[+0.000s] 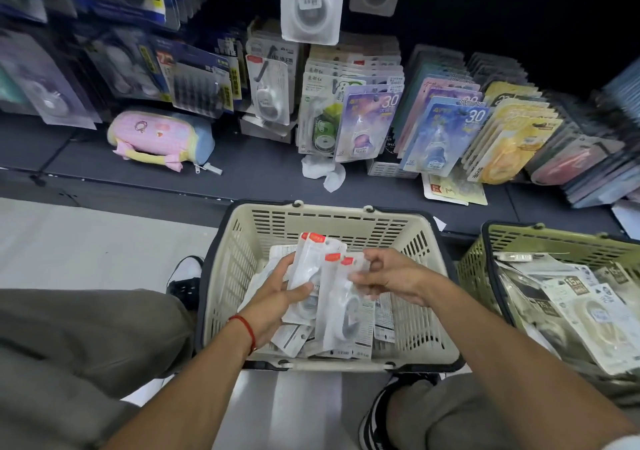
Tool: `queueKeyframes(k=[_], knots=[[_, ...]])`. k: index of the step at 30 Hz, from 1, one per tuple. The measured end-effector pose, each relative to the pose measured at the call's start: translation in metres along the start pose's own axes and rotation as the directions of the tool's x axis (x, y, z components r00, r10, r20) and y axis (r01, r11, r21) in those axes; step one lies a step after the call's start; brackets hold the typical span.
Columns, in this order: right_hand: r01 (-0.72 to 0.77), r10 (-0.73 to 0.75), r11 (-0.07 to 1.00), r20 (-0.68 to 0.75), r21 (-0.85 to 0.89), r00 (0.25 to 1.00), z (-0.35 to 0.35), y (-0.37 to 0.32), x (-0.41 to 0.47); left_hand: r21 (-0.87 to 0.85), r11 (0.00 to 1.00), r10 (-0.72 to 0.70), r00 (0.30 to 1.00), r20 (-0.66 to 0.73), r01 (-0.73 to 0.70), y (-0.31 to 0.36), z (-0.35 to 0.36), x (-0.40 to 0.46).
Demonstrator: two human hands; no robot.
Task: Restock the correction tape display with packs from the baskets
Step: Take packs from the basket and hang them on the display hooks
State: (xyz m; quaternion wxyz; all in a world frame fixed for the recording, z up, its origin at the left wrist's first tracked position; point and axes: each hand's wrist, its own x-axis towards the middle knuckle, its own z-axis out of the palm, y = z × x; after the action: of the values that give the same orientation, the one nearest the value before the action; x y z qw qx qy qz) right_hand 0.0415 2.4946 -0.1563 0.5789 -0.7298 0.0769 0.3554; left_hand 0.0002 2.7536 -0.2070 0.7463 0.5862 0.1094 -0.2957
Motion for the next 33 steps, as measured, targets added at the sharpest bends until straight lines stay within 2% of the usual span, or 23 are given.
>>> queueKeyframes(k=[3, 7, 12, 16, 18, 20, 21, 28, 30, 33], knots=[[0.074, -0.078, 0.996, -0.083, -0.043, 0.994, -0.001, -0.013, 0.001, -0.128, 0.991, 0.04, 0.998, 0.047, -0.034, 0.013, 0.007, -0.001], [0.187, -0.204, 0.977, -0.2, -0.1, 0.958, 0.003, -0.044, 0.002, -0.113, 0.988, 0.117, 0.99, 0.082, -0.107, 0.032, 0.02, -0.007], [0.289, -0.308, 0.951, -0.379, -0.106, 0.873, 0.007, -0.097, -0.003, -0.205, 0.955, 0.216, 0.976, -0.024, -0.217, 0.078, 0.039, -0.008], [0.394, -0.416, 0.909, -0.382, -0.138, 0.825, -0.003, -0.146, -0.026, -0.256, 0.917, 0.288, 0.952, -0.098, -0.304, 0.136, 0.05, -0.006], [0.408, -0.47, 0.881, -0.343, -0.239, 0.813, -0.007, -0.162, -0.04, -0.272, 0.902, 0.321, 0.942, -0.102, -0.337, 0.168, 0.054, -0.004], [0.414, -0.502, 0.855, -0.296, -0.311, 0.813, -0.007, -0.17, -0.045, -0.248, 0.89, 0.375, 0.924, -0.08, -0.383, 0.2, 0.055, -0.002], [0.44, -0.519, 0.848, -0.295, -0.295, 0.803, -0.007, -0.174, -0.046, -0.229, 0.888, 0.398, 0.916, -0.053, -0.399, 0.215, 0.055, -0.001], [0.644, -0.615, 0.764, -0.358, -0.047, 0.703, -0.01, -0.217, -0.044, -0.133, 0.888, 0.453, 0.887, 0.09, -0.44, 0.283, 0.039, 0.009], [0.693, -0.647, 0.718, -0.429, -0.063, 0.631, -0.012, -0.226, -0.045, -0.104, 0.852, 0.519, 0.853, 0.049, -0.513, 0.293, 0.039, 0.01], [0.757, -0.705, 0.637, -0.507, -0.145, 0.496, -0.023, -0.24, -0.046, 0.11, 0.735, 0.678, 0.728, -0.104, -0.669, 0.309, 0.042, 0.007]])
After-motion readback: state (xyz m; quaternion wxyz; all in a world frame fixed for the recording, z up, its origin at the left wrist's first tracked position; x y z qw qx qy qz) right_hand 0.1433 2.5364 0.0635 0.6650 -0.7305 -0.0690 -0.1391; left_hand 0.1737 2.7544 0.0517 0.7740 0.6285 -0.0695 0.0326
